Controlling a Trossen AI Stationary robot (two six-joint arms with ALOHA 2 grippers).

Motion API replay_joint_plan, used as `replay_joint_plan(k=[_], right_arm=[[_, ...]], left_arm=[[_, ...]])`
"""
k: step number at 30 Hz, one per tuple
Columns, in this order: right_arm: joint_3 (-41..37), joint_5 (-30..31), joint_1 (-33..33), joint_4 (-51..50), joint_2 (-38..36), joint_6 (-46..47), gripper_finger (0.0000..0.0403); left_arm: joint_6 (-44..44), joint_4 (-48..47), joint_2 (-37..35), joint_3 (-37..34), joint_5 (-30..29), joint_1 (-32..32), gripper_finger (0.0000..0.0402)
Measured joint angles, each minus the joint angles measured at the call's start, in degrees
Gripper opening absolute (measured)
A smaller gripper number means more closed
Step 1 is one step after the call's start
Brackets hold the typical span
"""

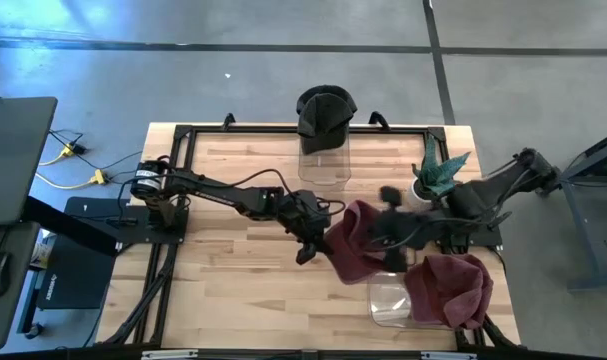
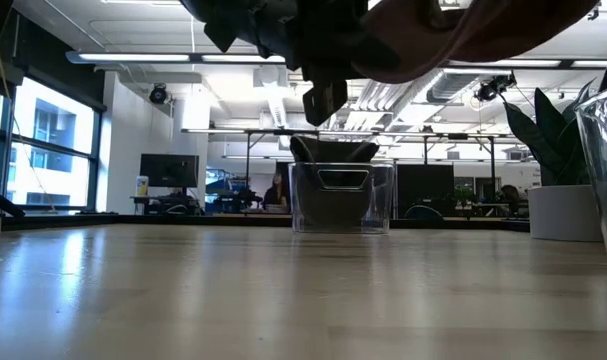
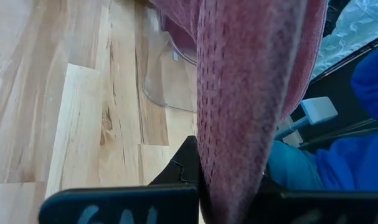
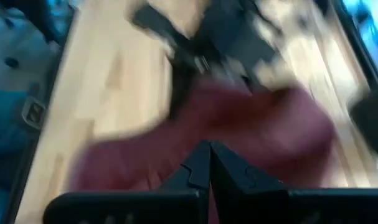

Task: Pick & Place hat
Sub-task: Put the red cap into the bottom transparent bin

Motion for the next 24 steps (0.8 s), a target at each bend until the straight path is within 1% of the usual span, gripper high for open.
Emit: replay_joint_plan(k=[2, 4, 5, 7, 8, 12, 15, 20, 24], right_arm=[[-0.2, 0.1, 0.2, -6.0, -1.9, 4.9, 0.0003], [-1.2, -3.0, 0.3, -10.3, -3.1, 8.9, 0.0001], [-2.1, -5.5, 0.3, -11.8, -3.5, 10.4, 0.0001], [-4.5, -9.9, 0.6, -13.0, -4.0, 12.5, 0.0003], [-5.8, -10.3, 0.7, -13.4, -4.2, 12.9, 0.0003], [-11.0, -5.6, 0.6, -14.8, -4.4, 15.7, 0.0002], [-12.8, -5.4, 0.5, -14.9, -4.4, 16.2, 0.0002], [-9.9, -5.2, 1.7, -14.1, -4.4, 15.9, 0.0003], [-7.1, -5.4, 3.7, -9.4, -4.4, 11.9, 0.0002]], left_arm=[[0.0, 0.0, 0.0, 0.0, 0.1, 0.0, 0.0001], [0.0, 0.0, 0.0, 0.0, 0.1, 0.0, 0.0001], [0.1, 0.0, 0.0, 0.0, 0.1, 0.0, 0.0001], [0.6, 0.0, 0.0, 0.0, 0.1, 0.0, 0.0001], [1.0, 0.0, 0.0, 0.0, 0.1, 0.0, 0.0001], [3.2, 0.0, 0.0, 0.0, 3.1, 0.0, 0.0001], [3.5, -0.1, 0.0, 0.0, 3.6, 0.1, 0.0001], [4.6, 0.0, 0.0, 0.0, 4.2, 0.0, 0.0001], [5.0, 0.2, 0.0, 0.0, 4.4, 0.0, 0.0001]])
